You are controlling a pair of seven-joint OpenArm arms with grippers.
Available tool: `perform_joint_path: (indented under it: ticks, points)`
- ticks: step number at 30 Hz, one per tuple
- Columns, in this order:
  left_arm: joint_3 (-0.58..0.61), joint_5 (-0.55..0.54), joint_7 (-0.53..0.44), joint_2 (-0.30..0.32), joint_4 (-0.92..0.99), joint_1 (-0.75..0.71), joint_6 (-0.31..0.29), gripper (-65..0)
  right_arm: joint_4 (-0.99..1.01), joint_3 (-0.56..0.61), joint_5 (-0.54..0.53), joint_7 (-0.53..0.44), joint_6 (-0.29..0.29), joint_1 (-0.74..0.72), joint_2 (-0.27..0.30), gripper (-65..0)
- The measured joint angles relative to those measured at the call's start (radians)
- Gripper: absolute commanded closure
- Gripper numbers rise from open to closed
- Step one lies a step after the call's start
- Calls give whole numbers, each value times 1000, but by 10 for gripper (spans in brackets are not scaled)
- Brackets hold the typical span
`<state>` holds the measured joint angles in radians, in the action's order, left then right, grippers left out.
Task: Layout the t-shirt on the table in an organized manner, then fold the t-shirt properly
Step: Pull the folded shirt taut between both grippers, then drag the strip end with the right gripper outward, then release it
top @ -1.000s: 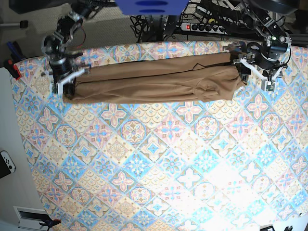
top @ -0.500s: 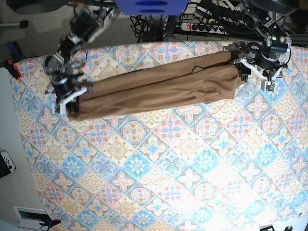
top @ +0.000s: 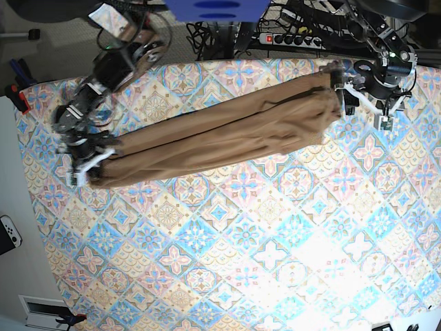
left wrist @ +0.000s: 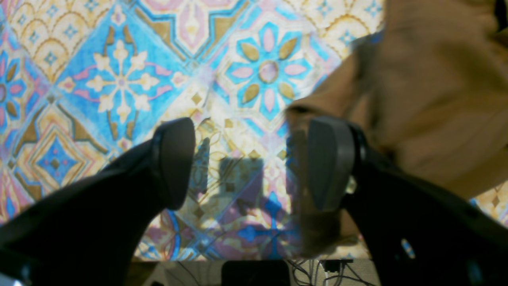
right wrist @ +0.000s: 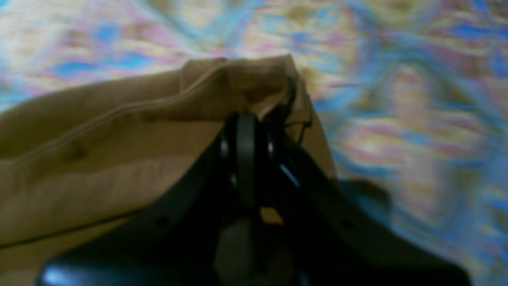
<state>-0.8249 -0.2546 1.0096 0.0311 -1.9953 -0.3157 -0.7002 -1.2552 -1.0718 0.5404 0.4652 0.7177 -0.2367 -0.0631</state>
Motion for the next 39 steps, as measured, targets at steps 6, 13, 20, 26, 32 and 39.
perform_joint_path:
  ticks: [6, 13, 20, 26, 32, 39]
  points:
    - [0, 60, 0, 0, 0, 1, 0, -432, -6, -8, 0, -14, -15, 11, 2, 0]
    - [0, 68, -3, -3, 0, 2, 0, -432, -7, -35, -8, -18, -10, 8, 2, 0]
    - [0, 68, -3, -3, 0, 2, 0, -432, -7, -35, -8, -18, -10, 9, 2, -34]
    - [0, 68, -3, -3, 0, 2, 0, -432, -19, -35, 5, -15, -11, 10, 9, -173]
    - [0, 68, -3, -3, 0, 2, 0, -432, -114, -42, 48, 44, -11, 27, 18, -258]
    - [5, 68, -3, -3, 0, 0, 0, -432, -187, -41, 56, 44, -14, 23, 18, -336]
